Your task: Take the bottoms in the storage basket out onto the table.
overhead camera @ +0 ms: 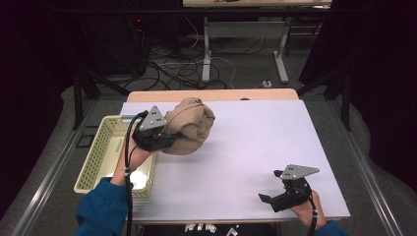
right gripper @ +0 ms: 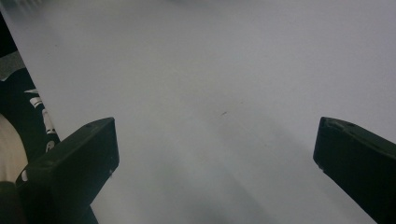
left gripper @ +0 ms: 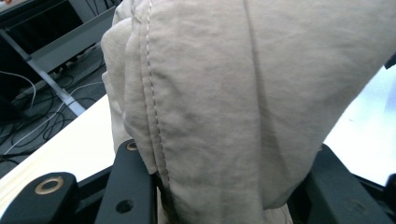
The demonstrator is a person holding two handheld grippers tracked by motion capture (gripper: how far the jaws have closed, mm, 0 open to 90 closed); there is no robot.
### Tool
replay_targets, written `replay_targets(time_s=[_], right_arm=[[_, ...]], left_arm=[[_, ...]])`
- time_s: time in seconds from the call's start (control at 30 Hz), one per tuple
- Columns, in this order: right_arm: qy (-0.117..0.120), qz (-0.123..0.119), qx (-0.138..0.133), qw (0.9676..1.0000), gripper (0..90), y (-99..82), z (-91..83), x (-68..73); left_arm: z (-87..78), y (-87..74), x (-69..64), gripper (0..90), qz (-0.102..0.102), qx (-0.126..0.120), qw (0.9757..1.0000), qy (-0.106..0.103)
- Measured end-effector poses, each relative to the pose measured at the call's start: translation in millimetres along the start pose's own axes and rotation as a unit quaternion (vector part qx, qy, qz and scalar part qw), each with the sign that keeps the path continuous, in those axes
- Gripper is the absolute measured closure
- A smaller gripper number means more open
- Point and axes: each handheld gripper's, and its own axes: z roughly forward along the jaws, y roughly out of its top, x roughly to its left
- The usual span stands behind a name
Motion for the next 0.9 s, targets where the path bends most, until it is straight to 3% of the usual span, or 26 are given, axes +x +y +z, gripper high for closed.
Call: replay_targets(time_s=[0.9], right_arm=[[0.0, 0.001, -0.008, 1.0, 0.0, -0.5, 0.7, 0.0]], left_arm=[[31.0, 0.3, -12.0, 58.3, 0.002, 0.008, 0.9999, -0.008]])
